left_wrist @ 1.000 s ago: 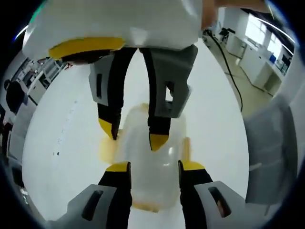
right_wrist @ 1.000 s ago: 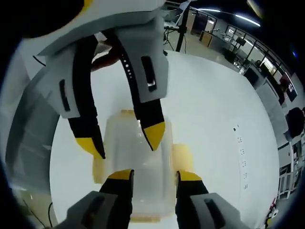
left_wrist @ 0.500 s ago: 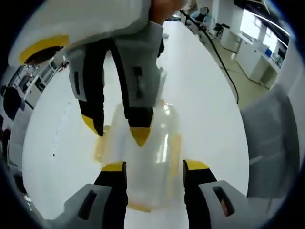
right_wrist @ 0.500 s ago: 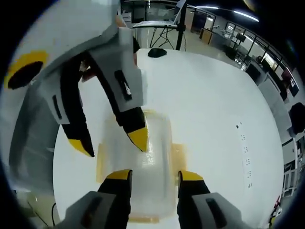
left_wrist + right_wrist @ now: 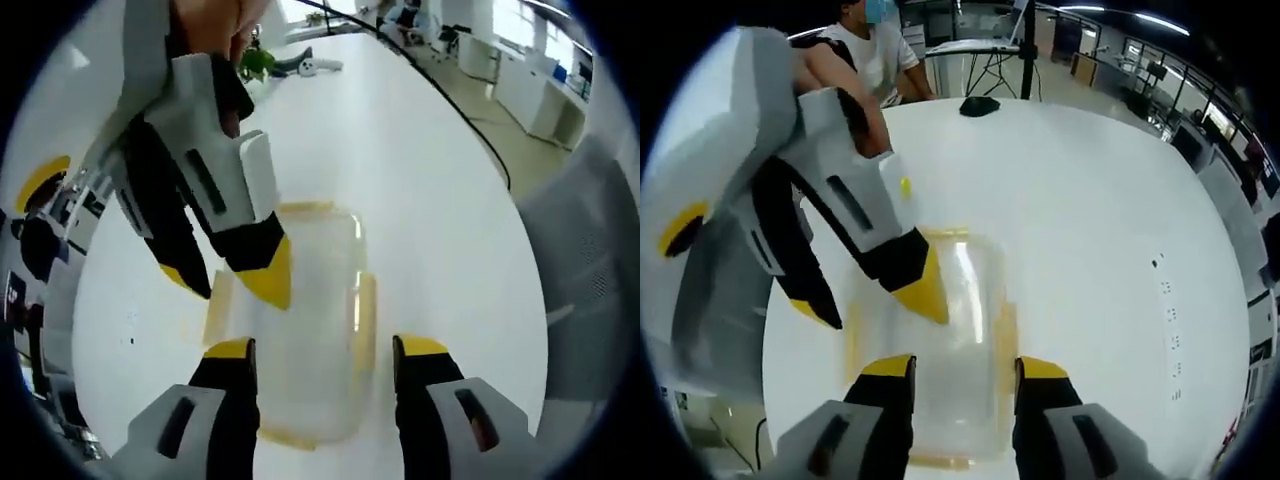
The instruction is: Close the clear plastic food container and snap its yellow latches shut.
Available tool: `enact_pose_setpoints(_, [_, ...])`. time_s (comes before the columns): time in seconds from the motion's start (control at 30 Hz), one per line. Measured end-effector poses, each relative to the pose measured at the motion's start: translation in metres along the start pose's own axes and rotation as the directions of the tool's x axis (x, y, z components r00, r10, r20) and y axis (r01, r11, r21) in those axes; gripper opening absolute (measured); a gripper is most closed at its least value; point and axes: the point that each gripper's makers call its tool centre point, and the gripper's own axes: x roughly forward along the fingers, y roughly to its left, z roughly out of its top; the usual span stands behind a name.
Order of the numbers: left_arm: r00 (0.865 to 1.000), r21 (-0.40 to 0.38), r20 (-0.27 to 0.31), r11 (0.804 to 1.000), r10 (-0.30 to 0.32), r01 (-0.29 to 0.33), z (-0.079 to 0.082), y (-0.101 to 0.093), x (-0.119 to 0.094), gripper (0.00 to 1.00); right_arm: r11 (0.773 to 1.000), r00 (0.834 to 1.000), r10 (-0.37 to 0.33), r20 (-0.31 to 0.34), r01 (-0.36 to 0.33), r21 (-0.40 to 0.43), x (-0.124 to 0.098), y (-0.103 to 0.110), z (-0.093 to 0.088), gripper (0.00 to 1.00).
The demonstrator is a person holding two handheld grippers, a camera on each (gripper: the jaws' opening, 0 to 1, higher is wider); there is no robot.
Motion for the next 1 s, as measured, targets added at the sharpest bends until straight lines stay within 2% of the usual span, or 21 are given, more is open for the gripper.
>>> enact_pose_setpoints(0.13, [1.000, 0.005, 0.008, 1.000, 0.019, -0.019, 0.002, 0.000, 0.003, 0.54, 1.000, 1.000, 0.021, -0.005, -0.021, 0.000, 0.001, 0.000, 0.000, 0.37])
enact_pose_setpoints(0.33, [0.997, 0.046, -0.010, 0.996, 0.081, -0.080, 0.000, 0.007, 0.005, 0.48, 0.999, 0.999, 0.045, -0.019, -0.045, 0.001, 0.002, 0.000, 0.000, 0.37])
enact_pose_setpoints(0.77, [0.994, 0.026, 0.006, 0.993, 0.113, -0.113, 0.003, 0.007, 0.008, 0.48, 0.995, 0.992, 0.102, -0.080, -0.102, 0.007, 0.005, 0.001, 0.000, 0.37])
enact_pose_setpoints(1.0, [0.992, 0.029, -0.022, 0.992, 0.122, -0.121, 0.004, 0.007, 0.010, 0.46, 0.994, 0.989, 0.113, -0.096, -0.111, 0.019, 0.006, 0.001, -0.002, 0.36])
